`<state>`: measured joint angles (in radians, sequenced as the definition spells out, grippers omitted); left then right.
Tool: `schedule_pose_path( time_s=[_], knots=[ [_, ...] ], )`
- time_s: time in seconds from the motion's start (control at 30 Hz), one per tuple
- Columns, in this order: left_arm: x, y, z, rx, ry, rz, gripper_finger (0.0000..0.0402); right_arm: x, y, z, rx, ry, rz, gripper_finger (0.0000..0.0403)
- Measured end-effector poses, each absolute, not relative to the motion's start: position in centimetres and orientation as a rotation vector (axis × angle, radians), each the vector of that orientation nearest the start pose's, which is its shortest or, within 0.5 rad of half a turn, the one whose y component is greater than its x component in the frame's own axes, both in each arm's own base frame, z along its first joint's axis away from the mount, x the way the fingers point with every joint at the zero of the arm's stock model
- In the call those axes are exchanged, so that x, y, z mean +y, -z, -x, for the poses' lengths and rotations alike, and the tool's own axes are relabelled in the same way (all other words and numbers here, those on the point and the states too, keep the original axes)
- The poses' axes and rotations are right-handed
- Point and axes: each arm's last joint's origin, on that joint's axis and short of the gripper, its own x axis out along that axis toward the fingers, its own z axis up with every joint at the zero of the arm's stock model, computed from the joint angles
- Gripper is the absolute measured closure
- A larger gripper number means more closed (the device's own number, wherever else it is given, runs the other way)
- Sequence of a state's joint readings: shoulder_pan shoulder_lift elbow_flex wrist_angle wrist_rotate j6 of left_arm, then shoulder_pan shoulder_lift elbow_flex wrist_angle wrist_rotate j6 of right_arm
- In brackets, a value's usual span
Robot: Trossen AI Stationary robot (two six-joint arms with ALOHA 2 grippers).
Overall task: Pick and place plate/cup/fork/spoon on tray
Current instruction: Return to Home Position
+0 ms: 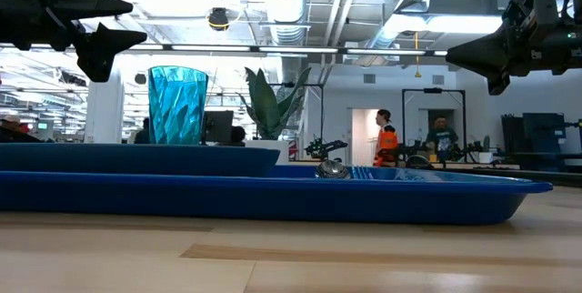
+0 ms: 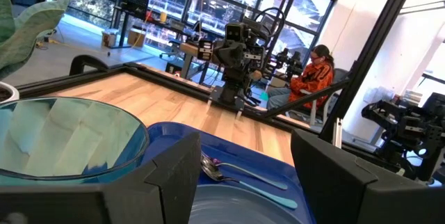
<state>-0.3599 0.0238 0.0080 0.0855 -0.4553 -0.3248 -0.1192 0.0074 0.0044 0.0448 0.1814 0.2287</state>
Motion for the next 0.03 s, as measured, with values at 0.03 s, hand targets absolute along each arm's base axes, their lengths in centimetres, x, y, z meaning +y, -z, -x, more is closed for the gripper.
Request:
schedule_pose_path(
  time_s=[0.03],
  knots=[
    [-2.17, -17.24, -9.39, -0.079, -0.084, 0.352, 0.0189, -1.68, -16.89, -9.60, -0.077, 0.294, -0.228, 0.0326]
  ],
)
